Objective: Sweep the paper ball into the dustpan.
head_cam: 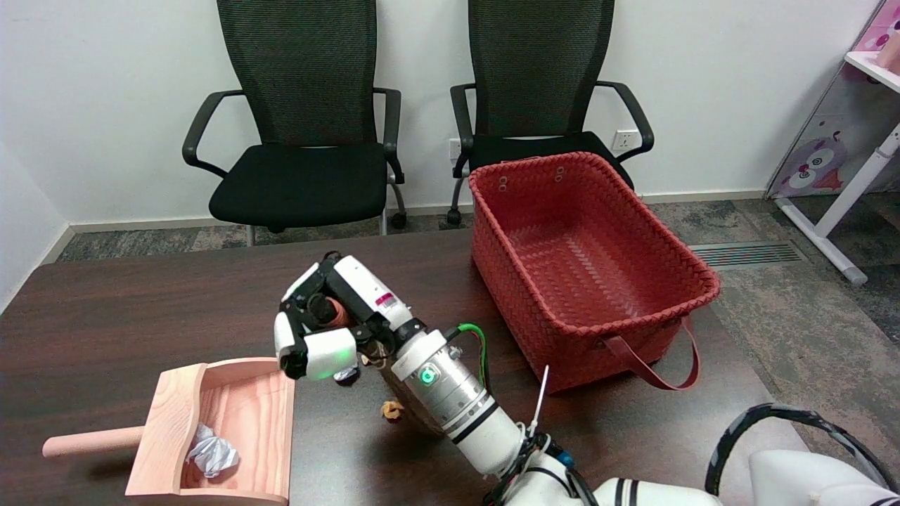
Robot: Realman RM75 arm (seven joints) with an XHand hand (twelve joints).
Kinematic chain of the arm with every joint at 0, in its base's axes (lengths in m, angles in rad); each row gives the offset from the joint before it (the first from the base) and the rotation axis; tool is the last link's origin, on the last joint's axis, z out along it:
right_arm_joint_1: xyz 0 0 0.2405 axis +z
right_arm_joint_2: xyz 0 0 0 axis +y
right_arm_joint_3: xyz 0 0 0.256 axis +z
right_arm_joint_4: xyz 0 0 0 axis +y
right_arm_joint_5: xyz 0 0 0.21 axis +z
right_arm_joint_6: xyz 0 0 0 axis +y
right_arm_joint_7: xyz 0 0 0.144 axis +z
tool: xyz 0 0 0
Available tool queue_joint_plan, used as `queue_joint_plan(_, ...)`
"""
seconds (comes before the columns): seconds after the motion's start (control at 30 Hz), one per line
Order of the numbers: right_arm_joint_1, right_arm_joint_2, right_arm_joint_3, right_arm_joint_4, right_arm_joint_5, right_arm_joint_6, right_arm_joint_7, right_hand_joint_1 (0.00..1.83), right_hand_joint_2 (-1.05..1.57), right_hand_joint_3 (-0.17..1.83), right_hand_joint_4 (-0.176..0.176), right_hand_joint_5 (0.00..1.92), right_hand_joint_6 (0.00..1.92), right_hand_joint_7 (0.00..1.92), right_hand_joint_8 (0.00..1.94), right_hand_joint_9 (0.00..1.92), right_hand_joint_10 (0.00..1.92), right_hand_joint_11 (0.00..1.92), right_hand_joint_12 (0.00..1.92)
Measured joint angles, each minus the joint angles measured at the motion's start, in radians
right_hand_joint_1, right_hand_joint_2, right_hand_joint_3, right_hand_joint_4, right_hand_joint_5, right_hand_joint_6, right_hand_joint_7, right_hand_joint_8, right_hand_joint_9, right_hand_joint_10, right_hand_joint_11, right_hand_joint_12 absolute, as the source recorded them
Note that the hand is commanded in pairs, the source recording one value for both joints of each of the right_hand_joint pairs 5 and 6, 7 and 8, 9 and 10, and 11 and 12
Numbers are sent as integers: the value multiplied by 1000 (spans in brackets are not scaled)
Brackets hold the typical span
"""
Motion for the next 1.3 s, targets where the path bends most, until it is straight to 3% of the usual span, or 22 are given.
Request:
queue_joint_plan(0.53, 29, -40, -12, 43, 3, 225, 371, 783, 622, 1637, 4, 1920, 1920, 1920, 1920, 1920, 1920, 1920, 1920)
queue_joint_plan(0.7, 31, -17, -11, -1, 31, 234, 483, 803, 745, 1496, 10, 1920, 1920, 1920, 1920, 1920, 1920, 1920, 1920)
queue_joint_plan(1.07, 101, 69, 1, -81, 52, 41, 594, 852, 867, 1321, 8, 1920, 1920, 1920, 1920, 1920, 1920, 1920, 1920)
queue_joint_plan(1.3, 185, 121, 10, -93, 28, -75, 551, 870, 790, 1432, 8, 1920, 1920, 1920, 1920, 1920, 1920, 1920, 1920)
